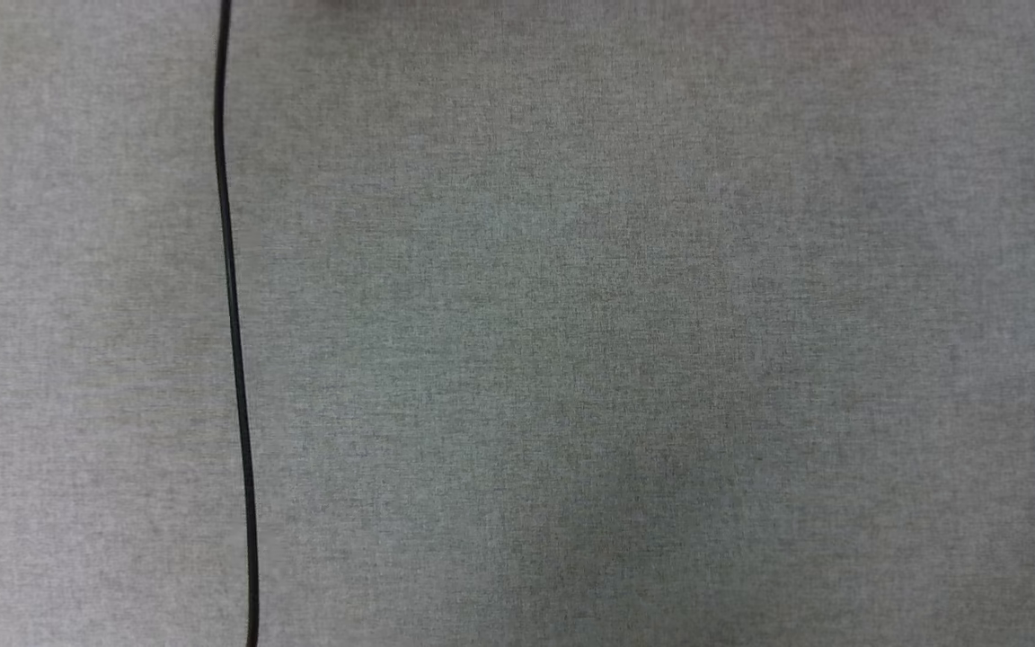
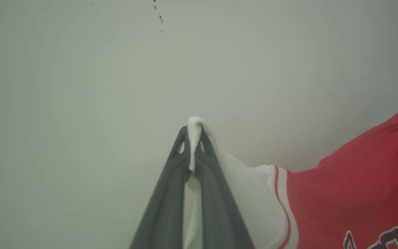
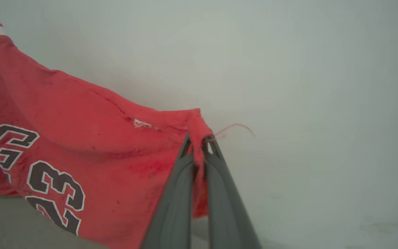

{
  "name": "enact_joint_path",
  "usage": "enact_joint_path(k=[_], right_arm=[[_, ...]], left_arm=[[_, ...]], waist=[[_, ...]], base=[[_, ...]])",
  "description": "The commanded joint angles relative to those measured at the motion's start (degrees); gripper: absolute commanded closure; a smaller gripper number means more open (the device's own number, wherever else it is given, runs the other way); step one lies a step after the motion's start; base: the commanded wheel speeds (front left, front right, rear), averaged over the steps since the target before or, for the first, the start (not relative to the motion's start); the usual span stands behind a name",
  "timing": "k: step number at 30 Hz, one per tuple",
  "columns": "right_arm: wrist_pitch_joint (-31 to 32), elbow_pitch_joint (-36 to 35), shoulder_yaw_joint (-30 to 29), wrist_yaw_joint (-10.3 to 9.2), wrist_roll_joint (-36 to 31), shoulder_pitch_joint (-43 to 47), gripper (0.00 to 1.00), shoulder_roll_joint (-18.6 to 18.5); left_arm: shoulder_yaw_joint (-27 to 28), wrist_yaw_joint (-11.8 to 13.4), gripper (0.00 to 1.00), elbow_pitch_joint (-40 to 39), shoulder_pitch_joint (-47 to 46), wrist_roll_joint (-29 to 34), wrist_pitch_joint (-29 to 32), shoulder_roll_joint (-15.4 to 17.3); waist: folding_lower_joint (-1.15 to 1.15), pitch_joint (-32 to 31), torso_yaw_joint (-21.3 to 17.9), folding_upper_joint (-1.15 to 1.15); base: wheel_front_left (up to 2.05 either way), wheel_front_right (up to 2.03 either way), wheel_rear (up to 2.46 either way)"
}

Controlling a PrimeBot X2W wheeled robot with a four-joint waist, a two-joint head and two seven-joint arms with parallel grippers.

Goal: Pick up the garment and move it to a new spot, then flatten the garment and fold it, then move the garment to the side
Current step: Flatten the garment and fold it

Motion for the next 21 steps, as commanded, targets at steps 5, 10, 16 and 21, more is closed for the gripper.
enact_joint_path(k=[5,10,16,21], right_arm=[[-2.31,-1.13,4.37,-0.08,4.57,7.03,1.00,-1.46],[-3.53,-2.36,7.39,-0.08,7.53,12.38,1.00,-2.53],[-5.92,-5.82,10.85,-0.08,12.01,22.12,1.00,-4.54],[-6.84,-9.03,13.26,-0.08,14.88,30.24,1.00,-5.81]], left_arm=[[0.90,0.72,1.00,-4.16,10.98,-1.94,-0.45,1.28],[1.75,2.63,1.00,-9.58,20.20,-3.02,-0.43,1.84],[2.40,5.53,1.00,-17.73,36.16,-4.21,-0.38,2.68],[1.39,7.82,1.00,-23.50,49.46,-5.21,-0.36,3.68]], waist=[[-0.01,-1.72,0.30,0.00],[-0.01,-3.58,0.62,0.00],[-0.01,-7.87,0.84,0.00],[-0.01,-12.07,0.73,0.00]], base=[[0.00,0.00,0.00],[0.00,0.00,0.00],[0.00,0.00,0.00],[0.00,0.00,0.00]])
